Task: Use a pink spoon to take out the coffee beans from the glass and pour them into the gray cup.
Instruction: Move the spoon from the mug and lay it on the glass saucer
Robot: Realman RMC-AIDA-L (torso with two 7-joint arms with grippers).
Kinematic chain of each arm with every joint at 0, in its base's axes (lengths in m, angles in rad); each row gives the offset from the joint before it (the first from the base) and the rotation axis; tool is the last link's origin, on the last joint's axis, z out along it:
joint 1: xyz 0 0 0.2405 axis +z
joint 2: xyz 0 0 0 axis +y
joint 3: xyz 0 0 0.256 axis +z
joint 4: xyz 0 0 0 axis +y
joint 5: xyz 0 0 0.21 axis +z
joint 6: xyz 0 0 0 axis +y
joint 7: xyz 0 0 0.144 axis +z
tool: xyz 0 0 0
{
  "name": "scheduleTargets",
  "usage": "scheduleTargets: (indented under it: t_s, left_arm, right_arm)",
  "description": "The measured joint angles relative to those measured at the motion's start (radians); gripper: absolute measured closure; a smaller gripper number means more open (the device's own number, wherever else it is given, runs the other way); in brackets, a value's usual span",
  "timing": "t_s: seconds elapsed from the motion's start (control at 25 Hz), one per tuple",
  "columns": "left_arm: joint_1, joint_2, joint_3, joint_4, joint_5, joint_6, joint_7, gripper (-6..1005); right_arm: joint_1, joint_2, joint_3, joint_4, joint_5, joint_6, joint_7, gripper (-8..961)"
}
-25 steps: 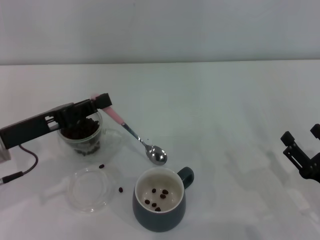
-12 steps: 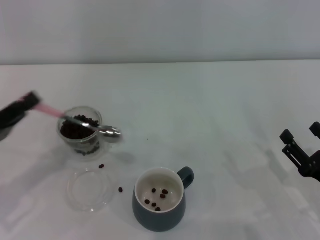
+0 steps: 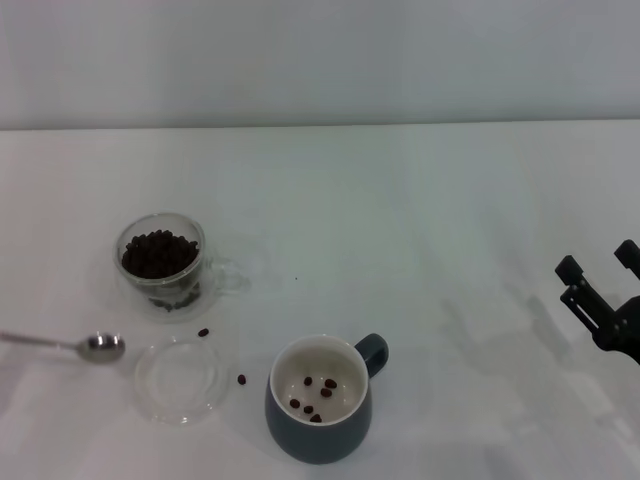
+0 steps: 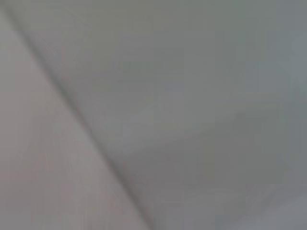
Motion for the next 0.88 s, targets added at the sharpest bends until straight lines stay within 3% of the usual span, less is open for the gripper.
scheduleTargets:
  t_s: [0.36,0.88]
  left_arm:
    - [-0.020,0.002,0.002,-0.022,0.072,0.081,0.000,868]
    - [-0.121,-0.022,0.007,-0.048,0.154,0.149,0.012,842]
  right_arm:
    - [0.005,0.000,-0.001,0.000,-0.001,0.007,0.000,95]
    - [0.002,0.000,-0.005,0.000,0.002,0.009,0.000,95]
